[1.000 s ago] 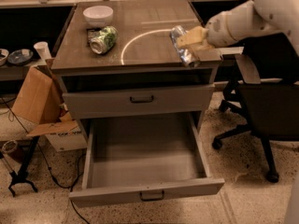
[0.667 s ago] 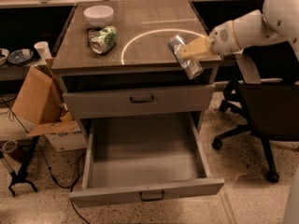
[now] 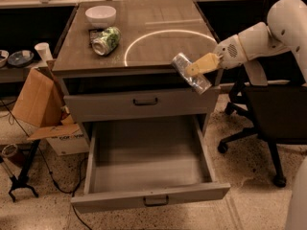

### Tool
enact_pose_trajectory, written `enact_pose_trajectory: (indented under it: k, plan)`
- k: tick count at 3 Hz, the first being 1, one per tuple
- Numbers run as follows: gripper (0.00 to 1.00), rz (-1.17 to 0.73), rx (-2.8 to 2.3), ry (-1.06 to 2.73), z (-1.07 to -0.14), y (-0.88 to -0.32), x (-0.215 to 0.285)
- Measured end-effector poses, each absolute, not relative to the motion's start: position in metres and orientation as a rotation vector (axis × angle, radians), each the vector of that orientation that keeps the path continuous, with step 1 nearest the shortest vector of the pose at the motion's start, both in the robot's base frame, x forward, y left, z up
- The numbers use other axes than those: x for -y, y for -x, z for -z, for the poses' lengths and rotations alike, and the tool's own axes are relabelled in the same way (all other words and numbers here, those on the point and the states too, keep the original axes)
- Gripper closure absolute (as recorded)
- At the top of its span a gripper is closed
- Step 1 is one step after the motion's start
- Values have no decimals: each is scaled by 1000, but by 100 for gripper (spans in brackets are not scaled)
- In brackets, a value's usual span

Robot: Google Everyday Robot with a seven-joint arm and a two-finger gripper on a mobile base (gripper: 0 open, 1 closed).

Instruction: Place redbull can into middle drawer

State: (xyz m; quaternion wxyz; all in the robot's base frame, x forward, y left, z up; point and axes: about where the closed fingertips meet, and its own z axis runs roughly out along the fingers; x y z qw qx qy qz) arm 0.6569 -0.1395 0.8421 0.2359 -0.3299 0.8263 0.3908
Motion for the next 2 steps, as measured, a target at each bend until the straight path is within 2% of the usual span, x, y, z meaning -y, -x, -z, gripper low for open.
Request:
enact_pose_trajectory:
  k: [2]
  plan:
    - [100,-1069,-2292,781,-822,-654,135]
